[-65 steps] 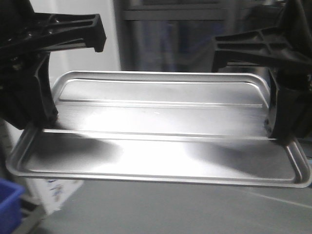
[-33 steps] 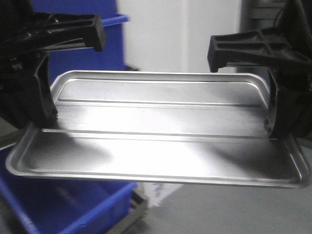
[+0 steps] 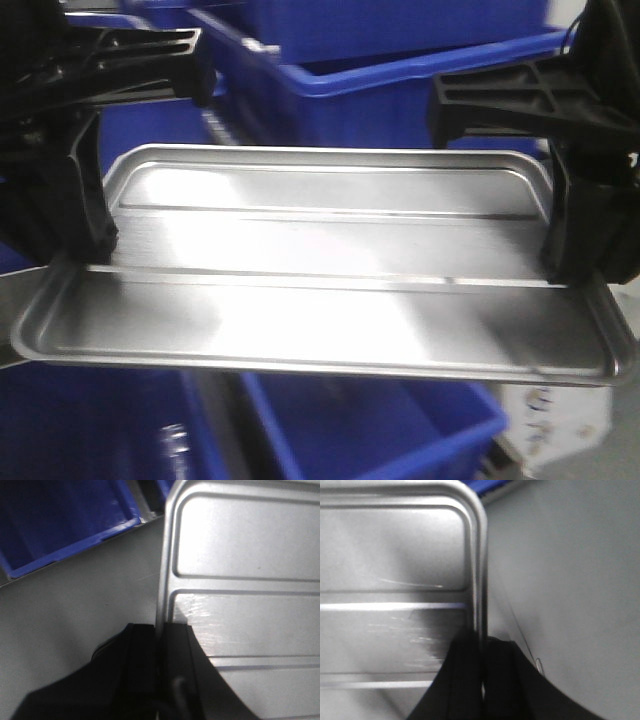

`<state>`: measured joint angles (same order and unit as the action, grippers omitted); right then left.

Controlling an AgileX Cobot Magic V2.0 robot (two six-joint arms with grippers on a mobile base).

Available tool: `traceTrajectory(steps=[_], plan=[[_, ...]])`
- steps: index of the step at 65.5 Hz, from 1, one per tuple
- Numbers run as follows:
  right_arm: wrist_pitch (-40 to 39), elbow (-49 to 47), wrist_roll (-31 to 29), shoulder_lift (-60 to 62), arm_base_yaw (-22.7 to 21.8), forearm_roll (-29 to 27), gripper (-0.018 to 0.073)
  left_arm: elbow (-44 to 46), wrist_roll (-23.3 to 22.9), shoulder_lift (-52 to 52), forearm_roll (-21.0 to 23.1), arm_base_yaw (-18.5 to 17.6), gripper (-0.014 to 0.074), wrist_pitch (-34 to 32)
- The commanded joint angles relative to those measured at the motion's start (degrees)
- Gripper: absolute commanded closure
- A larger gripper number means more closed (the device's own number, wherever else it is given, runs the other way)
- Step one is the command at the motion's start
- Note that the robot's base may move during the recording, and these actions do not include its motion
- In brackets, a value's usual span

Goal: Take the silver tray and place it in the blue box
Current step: 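Hold the tray level in both grippers while the base drives to the blue crate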

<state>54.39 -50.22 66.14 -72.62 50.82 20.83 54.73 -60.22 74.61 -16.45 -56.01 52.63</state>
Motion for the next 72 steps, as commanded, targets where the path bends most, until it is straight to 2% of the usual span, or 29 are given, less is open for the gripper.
traceTrajectory(steps=[1,72], plan=[[0.06,-1.55,0.02,1.52,0.13,2.33,0.0501,1.58,-0.47,-1.76,-1.25,-0.32,0.0693,-0.78],[0.06,-1.55,0.02,1.52,0.13,2.33,0.0501,1.58,-0.47,-1.76,-1.25,-0.32,0.0693,-0.78]])
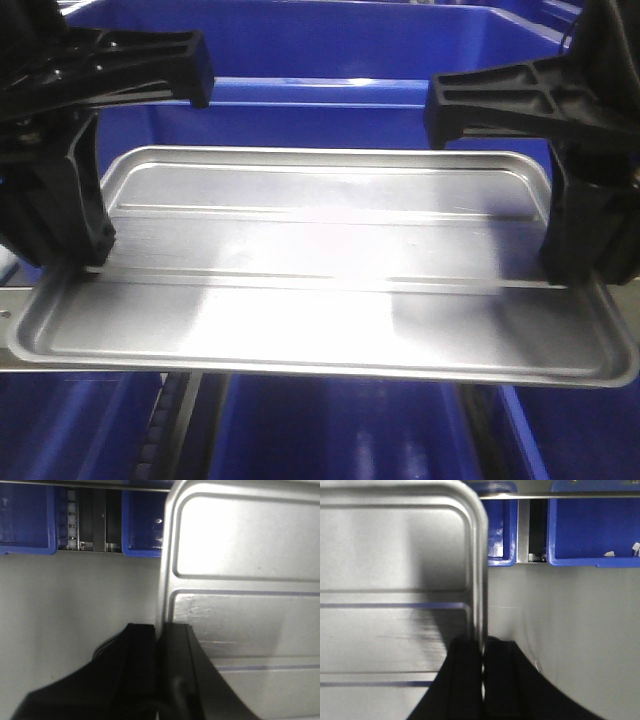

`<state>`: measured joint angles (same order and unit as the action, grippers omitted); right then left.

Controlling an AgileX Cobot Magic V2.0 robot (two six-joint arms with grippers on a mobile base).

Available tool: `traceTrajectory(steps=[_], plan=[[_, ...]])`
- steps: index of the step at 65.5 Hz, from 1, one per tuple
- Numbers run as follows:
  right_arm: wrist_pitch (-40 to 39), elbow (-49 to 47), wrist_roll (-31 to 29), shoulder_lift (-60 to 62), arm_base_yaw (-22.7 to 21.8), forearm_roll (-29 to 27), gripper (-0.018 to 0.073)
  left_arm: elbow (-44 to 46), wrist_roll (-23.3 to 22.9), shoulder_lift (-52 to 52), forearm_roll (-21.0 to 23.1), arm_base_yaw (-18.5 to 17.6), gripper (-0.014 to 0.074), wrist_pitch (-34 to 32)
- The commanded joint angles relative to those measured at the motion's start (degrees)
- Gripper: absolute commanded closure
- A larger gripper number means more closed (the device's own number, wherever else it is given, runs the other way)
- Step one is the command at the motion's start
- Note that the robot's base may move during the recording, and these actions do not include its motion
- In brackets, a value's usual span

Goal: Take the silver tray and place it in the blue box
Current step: 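Hold the tray level in both grippers while the base drives to the blue crate, then lower the tray with both grippers into the blue crate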

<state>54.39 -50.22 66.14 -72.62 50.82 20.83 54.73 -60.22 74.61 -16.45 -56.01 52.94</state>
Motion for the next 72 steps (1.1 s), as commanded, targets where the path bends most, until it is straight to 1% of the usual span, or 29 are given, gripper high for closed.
traceTrajectory(steps=[1,40,57,66,72], plan=[[0.06,-1.55,0.02,1.52,0.13,2.33,0.0501,1.58,-0.47,-1.76,-1.25,-0.32,0.0693,-1.08],[-0.09,-1.55,0.02,1.52,0.13,2.33,0.0501,1.58,-0.47,-1.76,-1.25,-0.32,0.0693,-1.08],[-1.75,-1.66,0.02,1.52,0.13,3.07,0.0501,1.58,-0.37,-1.76,-1.28,-0.32,0.0693,-2.77],[1.34,-4.68,-0.27,2.64,0.31,3.21,0.0501,4.68,-0.37,-3.32,-1.33,-0.67,0.0692,-2.55],[3.61,-8.7,-1.14,3.57,0.31,6.82,0.0501,7.8,-0.37,-4.8,-3.82,-0.92,0.0692,-1.92]])
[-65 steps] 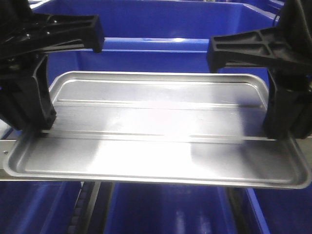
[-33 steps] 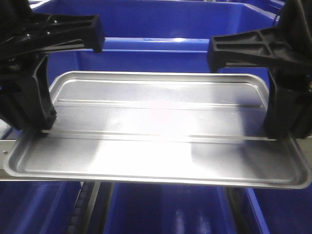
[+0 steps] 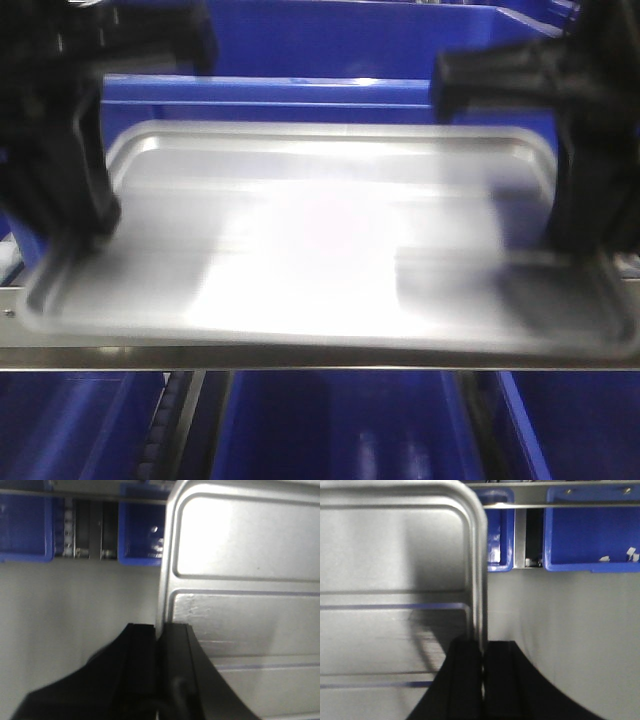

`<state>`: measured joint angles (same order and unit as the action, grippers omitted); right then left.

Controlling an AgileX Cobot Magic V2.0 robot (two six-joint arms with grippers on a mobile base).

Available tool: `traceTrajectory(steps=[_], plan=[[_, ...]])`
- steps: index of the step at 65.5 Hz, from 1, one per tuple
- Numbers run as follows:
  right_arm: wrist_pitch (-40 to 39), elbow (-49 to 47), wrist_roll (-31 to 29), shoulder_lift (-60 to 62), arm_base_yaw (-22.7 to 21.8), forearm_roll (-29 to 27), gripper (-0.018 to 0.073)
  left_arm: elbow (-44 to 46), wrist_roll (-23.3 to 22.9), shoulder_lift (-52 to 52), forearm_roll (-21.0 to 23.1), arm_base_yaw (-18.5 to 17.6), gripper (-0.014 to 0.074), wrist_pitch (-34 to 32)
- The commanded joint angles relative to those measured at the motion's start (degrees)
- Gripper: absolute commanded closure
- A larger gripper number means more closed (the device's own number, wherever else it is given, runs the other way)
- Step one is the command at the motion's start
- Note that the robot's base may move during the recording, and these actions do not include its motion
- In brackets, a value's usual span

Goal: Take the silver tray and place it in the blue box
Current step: 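Lower the tray with both grippers into the blue crate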

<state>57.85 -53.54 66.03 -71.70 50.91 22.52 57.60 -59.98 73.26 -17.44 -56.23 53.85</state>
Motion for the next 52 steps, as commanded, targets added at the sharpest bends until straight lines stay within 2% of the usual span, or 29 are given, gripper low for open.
traceTrajectory(steps=[1,5,9,15,23,33,41,47,52], plan=[[0.5,-6.08,-1.2,2.73,0.21,5.77,0.0501,5.5,-0.61,-3.61,-3.18,-0.71,0.0692,-2.54],[1.72,-9.02,-1.89,2.84,0.21,8.24,0.0501,7.72,-0.03,-3.99,-5.11,-0.71,0.0692,-2.24],[1.7,-12.28,-3.6,2.84,0.15,11.01,0.0501,10.68,3.06,-4.01,-7.51,-0.71,0.0692,-2.47],[-3.14,-16.67,-6.11,2.79,-0.05,17.49,0.0502,14.74,5.88,-3.8,-11.91,0.36,0.0692,-4.89],[-8.61,-19.39,-6.11,1.77,-1.34,23.27,0.0502,17.96,5.88,-2.6,-16.42,3.7,0.0692,-9.67],[-15.99,-22.09,-6.11,-1.76,-6.53,24.27,0.0502,19.02,5.88,0.73,-19.13,10.19,0.0693,-19.82],[-27.37,-22.88,-6.11,-6.04,-13.37,25.82,0.0503,19.06,5.88,4.37,-21.56,15.26,0.0692,-30.14],[-36.07,-22.88,-6.11,-9.41,-17.75,26.35,0.0503,19.06,5.88,7.65,-24.04,18.74,0.0693,-35.33],[-41.37,-22.88,-6.11,-12.38,-20.45,26.35,0.0503,19.06,5.88,10.81,-24.19,21.72,0.0693,-38.9]])
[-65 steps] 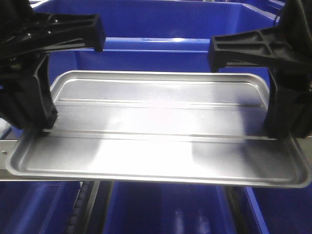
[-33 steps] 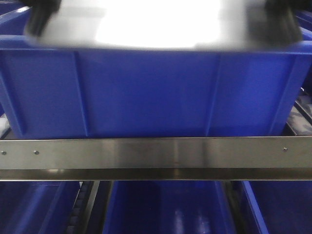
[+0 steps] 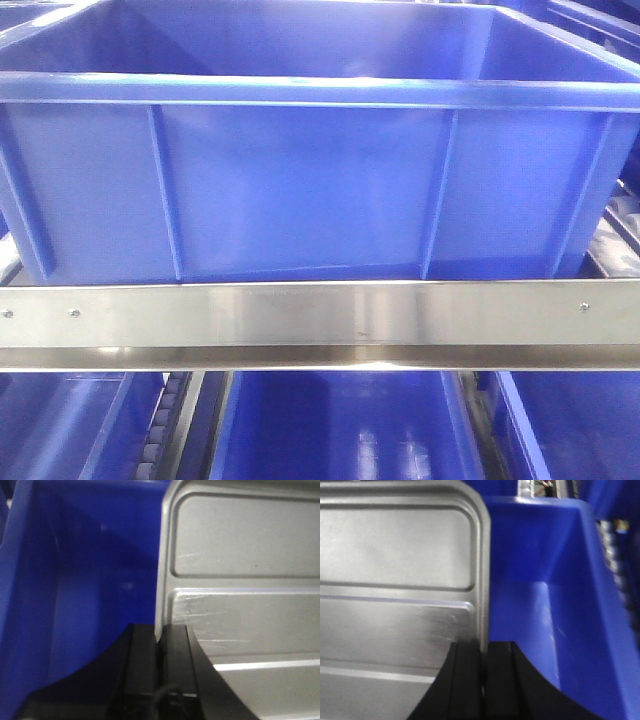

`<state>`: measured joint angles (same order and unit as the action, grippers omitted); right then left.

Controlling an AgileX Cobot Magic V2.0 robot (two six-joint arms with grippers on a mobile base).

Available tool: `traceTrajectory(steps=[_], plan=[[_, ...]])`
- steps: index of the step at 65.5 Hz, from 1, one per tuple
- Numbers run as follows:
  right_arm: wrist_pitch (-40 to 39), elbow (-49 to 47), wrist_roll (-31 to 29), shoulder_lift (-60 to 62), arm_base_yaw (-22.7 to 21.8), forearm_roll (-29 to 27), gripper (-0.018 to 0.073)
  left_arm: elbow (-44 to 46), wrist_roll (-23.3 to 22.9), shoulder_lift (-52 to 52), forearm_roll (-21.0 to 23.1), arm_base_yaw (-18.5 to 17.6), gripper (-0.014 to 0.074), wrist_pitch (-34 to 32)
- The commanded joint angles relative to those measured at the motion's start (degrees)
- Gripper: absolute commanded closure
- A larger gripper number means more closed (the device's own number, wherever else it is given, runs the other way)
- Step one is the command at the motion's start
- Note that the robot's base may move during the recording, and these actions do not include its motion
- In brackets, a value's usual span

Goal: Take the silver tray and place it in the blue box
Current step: 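Lower the tray with both grippers into the blue crate, then open both grippers to release the tray inside the crate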

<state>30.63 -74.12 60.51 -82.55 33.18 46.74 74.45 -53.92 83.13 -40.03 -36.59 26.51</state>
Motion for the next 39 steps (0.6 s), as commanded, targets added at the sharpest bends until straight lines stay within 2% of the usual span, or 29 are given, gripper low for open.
traceTrajectory(steps=[1,13,29,34,39], plan=[[-15.34,-2.3,-0.6,-2.04,-3.38,2.13,0.0503,2.21,-0.17,1.48,-1.6,2.54,0.0693,-12.11],[-19.23,-2.3,-0.6,-6.97,-6.01,2.13,0.0503,2.21,-0.17,6.96,-1.6,5.91,0.0692,-16.18],[-17.39,-2.3,-0.6,-9.45,-6.35,2.13,0.05,2.3,-0.27,8.69,-1.6,6.13,0.0665,-14.99],[-16.63,-2.3,-0.6,-9.49,-6.48,2.13,0.0469,2.3,-0.41,8.69,-1.6,6.18,0.0584,-13.97],[-16.43,-2.3,-0.6,-9.49,-6.59,2.13,0.0372,2.44,-0.41,8.69,-0.61,6.53,0.0467,-12.64]])
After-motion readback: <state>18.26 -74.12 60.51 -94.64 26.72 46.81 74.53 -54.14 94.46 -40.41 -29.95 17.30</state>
